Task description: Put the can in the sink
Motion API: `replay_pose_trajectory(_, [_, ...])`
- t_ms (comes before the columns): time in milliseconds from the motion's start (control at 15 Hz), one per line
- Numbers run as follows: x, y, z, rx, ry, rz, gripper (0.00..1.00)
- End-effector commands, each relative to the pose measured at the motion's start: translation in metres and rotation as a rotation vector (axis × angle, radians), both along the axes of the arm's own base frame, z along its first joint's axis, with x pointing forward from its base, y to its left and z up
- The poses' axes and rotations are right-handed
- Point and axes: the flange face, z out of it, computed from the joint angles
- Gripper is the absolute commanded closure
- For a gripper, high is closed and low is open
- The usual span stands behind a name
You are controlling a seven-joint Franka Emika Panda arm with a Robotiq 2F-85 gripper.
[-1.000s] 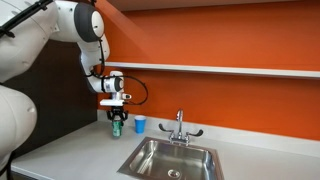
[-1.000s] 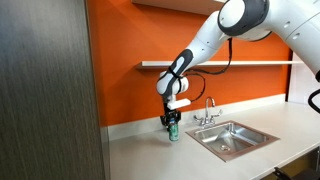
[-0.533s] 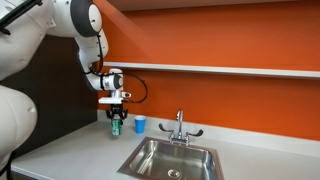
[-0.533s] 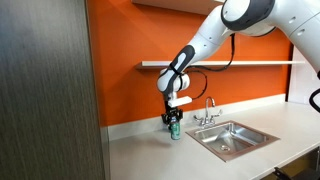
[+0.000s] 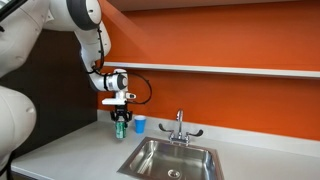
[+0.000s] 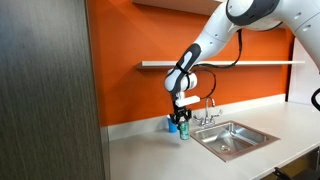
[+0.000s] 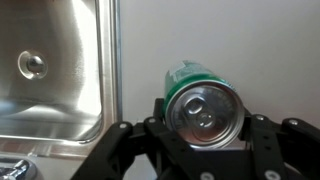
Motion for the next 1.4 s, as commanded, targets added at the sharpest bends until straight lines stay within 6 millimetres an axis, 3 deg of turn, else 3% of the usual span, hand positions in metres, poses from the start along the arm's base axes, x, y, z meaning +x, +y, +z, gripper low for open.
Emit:
replay_pose_trajectory(0, [-0.017,-0.031,0.016,0.002,-0.009,-0.085,0.62])
replay_pose_trajectory(1333, [-0.091,-0.215,0.016,0.04,-0.077,-0.469,0.62])
